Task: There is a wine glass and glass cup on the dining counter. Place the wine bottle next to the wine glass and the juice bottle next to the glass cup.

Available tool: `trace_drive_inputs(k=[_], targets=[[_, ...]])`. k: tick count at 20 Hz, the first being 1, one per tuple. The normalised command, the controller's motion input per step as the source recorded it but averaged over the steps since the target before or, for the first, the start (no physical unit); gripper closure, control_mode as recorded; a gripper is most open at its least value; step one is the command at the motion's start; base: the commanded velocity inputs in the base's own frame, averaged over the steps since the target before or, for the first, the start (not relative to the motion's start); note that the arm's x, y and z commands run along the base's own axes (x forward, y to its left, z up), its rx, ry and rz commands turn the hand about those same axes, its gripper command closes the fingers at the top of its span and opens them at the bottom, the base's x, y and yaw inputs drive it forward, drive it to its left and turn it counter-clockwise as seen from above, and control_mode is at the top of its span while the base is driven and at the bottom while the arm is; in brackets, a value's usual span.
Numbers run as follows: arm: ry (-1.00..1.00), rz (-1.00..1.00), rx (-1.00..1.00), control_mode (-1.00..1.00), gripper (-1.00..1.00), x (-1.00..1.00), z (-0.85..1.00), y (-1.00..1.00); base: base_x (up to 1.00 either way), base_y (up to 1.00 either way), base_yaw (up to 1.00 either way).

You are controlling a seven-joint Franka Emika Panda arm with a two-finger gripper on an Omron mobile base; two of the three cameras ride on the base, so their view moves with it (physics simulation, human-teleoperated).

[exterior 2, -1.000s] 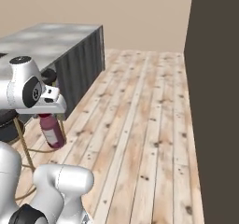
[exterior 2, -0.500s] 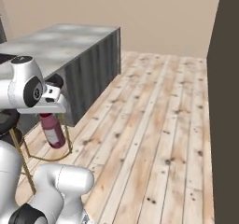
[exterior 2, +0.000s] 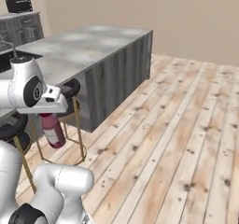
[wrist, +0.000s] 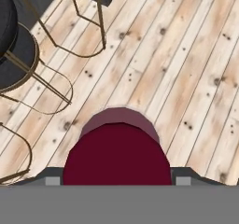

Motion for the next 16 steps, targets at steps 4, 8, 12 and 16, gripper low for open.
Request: trace_drive_inputs(k=[4, 8, 12, 16], targets=[[0.00, 0.00, 0.00, 1.00, 1.00, 0.00, 0.00, 0.00, 0.73, -0.25, 0.19], [0.00, 0.00, 0.00, 1.00, 1.00, 0.00, 0.00, 0.00, 0.72, -0.22, 0.25], [0.00, 0.00, 0.00, 1.00, 1.00, 0.00, 0.00, 0.00, 0.68, -0.12, 0.42], [0.00, 0.00, 0.00, 1.00, 1.00, 0.00, 0.00, 0.00, 0.60, -0.04, 0.60]])
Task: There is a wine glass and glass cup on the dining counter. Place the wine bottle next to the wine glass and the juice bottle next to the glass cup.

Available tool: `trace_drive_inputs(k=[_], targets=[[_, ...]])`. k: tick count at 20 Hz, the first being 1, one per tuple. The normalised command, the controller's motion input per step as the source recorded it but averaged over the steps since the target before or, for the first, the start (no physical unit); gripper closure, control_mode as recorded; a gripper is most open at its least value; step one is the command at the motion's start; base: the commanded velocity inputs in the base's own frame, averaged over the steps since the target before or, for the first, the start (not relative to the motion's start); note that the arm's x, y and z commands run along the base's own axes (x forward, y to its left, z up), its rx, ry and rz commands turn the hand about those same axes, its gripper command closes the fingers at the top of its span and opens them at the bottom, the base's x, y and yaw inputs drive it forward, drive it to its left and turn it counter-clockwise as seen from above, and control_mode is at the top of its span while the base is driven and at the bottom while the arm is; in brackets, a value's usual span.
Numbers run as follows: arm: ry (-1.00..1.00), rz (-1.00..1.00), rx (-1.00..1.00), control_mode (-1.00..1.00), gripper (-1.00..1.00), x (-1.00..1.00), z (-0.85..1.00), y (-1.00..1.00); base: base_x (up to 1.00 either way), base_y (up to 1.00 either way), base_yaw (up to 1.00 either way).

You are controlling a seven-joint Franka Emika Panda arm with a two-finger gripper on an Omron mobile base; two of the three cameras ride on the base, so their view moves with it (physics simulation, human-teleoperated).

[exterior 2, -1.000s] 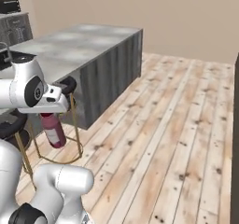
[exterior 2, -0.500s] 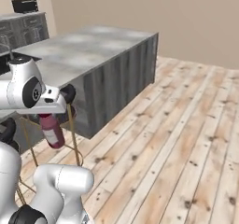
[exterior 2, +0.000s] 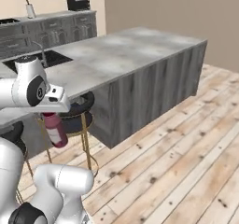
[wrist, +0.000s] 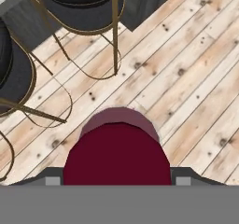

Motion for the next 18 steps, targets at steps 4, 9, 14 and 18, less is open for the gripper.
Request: trace_drive_inputs(k=[4, 9, 14, 18], targets=[[0.00, 0.00, 0.00, 1.00, 1.00, 0.00, 0.00, 0.00, 0.59, -0.04, 0.60], [0.00, 0.00, 0.00, 1.00, 1.00, 0.00, 0.00, 0.00, 0.62, -0.07, 0.54], [0.00, 0.00, 0.00, 1.00, 1.00, 0.00, 0.00, 0.00, 0.64, -0.08, 0.52], [0.00, 0.00, 0.00, 1.00, 1.00, 0.00, 0.00, 0.00, 0.67, -0.08, 0.43]])
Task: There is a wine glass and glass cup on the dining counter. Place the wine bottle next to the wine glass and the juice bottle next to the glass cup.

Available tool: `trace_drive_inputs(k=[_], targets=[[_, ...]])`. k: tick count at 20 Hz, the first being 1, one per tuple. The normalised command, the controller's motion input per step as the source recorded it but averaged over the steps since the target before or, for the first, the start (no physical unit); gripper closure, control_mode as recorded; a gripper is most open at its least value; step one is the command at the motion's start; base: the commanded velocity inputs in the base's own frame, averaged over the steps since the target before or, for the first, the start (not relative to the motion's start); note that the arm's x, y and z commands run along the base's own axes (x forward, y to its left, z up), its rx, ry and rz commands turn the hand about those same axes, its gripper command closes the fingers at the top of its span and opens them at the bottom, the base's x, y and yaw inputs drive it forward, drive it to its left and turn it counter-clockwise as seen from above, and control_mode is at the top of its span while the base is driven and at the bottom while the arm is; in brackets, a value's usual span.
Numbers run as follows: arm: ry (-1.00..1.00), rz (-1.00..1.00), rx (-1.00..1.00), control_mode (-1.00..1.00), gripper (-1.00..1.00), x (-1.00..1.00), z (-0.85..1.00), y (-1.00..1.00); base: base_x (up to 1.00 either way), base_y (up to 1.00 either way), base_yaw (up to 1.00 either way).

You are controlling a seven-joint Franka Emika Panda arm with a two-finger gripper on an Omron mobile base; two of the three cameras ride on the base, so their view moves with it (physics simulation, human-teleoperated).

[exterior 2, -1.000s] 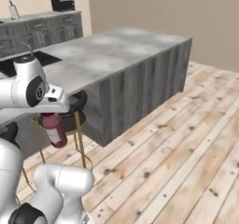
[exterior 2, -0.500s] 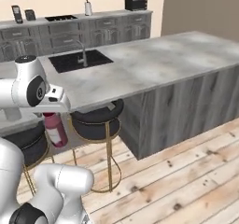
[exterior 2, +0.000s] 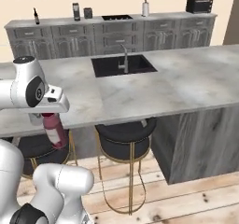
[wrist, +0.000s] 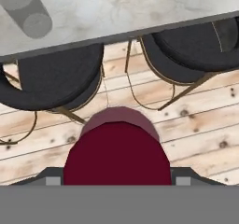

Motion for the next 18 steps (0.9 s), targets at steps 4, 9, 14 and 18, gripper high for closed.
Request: trace_drive_inputs(k=[4, 9, 14, 18], targets=[[0.00, 0.00, 0.00, 1.00, 1.00, 0.00, 0.00, 0.00, 0.69, -0.09, 0.38], [0.00, 0.00, 0.00, 1.00, 1.00, 0.00, 0.00, 0.00, 0.68, -0.15, 0.29], [0.00, 0.00, 0.00, 1.00, 1.00, 0.00, 0.00, 0.00, 0.38, -0.16, 0.19], [0.00, 0.00, 0.00, 1.00, 1.00, 0.00, 0.00, 0.00, 0.25, -0.08, 0.07]])
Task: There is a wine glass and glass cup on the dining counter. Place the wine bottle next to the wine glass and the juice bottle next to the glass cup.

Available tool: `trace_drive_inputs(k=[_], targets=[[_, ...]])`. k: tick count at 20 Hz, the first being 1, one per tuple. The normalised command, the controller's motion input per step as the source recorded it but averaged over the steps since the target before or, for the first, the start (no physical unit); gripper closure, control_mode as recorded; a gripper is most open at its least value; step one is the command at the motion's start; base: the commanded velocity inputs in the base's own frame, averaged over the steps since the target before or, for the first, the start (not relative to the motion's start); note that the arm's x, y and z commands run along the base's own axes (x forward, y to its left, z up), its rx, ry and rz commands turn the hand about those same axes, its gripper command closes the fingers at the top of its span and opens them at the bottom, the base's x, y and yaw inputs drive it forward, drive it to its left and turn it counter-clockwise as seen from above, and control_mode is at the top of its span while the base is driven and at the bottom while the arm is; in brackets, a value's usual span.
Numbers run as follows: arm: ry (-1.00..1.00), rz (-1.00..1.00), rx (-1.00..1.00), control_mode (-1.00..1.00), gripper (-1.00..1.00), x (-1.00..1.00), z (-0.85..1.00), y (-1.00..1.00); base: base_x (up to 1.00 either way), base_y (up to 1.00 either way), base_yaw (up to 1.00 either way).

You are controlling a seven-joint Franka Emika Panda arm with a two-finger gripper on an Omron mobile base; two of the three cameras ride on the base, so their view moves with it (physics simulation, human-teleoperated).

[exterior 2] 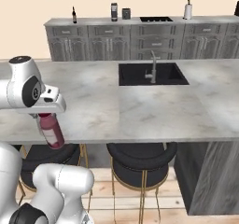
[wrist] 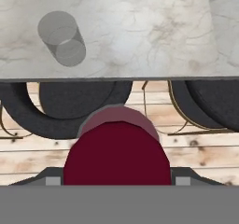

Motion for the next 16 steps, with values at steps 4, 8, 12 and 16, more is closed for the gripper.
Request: trace_drive_inputs(k=[4, 8, 12, 16], targets=[[0.00, 0.00, 0.00, 1.00, 1.00, 0.00, 0.00, 0.00, 0.15, -0.04, 0.04], [0.00, 0.00, 0.00, 1.00, 1.00, 0.00, 0.00, 0.00, 0.02, 0.00, 0.00], [0.00, 0.00, 0.00, 1.00, 1.00, 0.00, 0.00, 0.00, 0.00, 0.00, 0.00], [0.00, 0.00, 0.00, 1.00, 1.00, 0.00, 0.00, 0.00, 0.00, 0.00, 0.00]])
